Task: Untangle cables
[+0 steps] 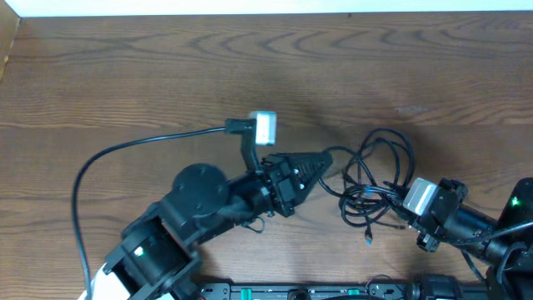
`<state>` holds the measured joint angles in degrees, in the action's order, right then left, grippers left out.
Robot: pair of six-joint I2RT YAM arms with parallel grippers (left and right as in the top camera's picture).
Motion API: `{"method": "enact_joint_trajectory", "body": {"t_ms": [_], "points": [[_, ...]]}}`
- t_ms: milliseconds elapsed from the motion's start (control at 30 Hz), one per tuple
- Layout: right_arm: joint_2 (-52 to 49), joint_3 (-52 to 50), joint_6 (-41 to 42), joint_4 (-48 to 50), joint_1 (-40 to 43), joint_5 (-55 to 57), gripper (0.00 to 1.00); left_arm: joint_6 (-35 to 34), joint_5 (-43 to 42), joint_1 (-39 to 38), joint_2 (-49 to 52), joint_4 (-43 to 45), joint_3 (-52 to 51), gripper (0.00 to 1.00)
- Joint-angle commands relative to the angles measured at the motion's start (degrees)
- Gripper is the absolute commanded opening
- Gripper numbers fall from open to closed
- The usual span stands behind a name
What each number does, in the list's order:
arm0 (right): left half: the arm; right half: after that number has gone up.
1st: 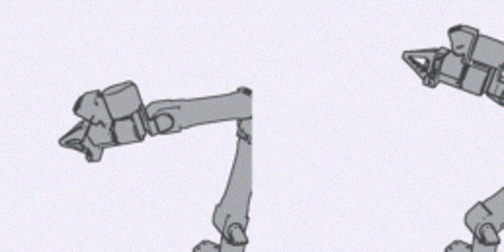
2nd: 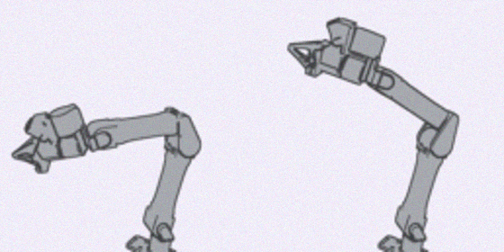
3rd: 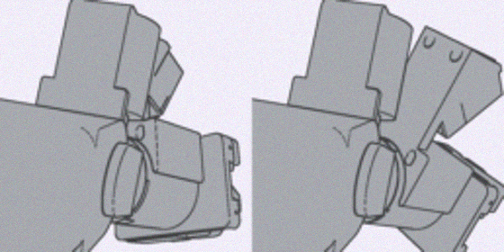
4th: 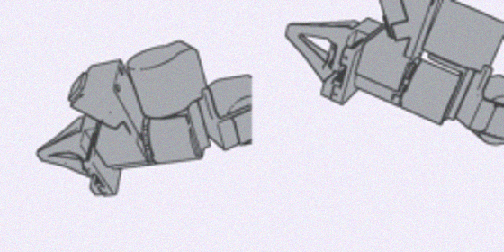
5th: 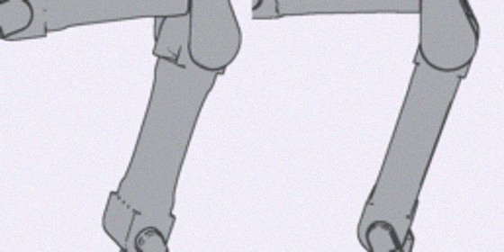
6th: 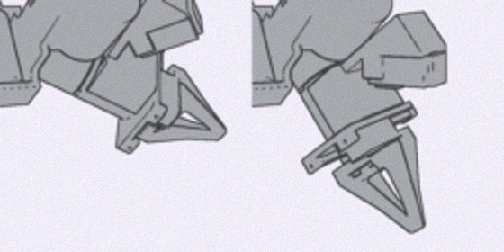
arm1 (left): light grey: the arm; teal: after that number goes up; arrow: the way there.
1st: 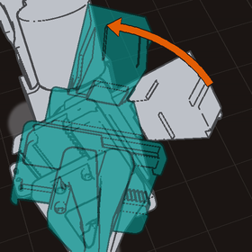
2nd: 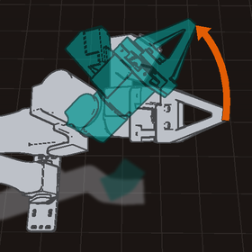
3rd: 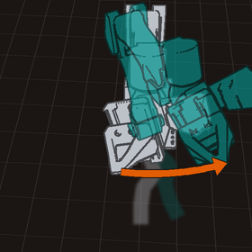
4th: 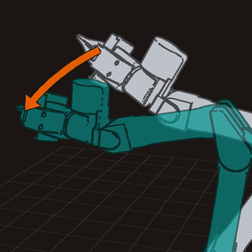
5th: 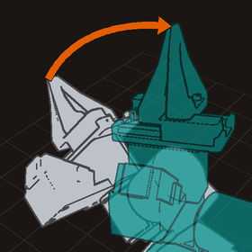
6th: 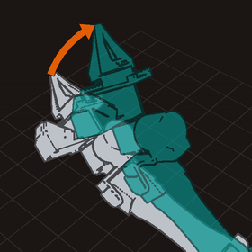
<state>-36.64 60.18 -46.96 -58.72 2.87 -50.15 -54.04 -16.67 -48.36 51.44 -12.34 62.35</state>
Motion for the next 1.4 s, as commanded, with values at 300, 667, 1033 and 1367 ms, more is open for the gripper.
{"method": "enact_joint_trajectory", "body": {"t_ms": [300, 667, 1033, 1367], "points": [[0.26, 0.39, -0.22, -1.11, 0.04, 0.72, 0.01, 9.84, 19.06, 0.94, -8.04, 1.22, 0.90, 0.07], [0.26, 0.39, -0.22, -0.92, 0.04, 0.74, 0.01, 22.91, 23.80, 0.94, -9.14, 0.87, 0.90, 0.08], [0.26, 0.39, -0.13, 1.14, 0.04, 4.85, 0.01, 27.10, 23.78, 0.94, -9.22, -8.50, 0.90, 0.78], [0.26, 0.39, 3.39, 6.54, 0.04, 12.13, 0.01, 23.02, 21.62, 0.94, -9.25, -17.64, 0.90, 0.90]]}}
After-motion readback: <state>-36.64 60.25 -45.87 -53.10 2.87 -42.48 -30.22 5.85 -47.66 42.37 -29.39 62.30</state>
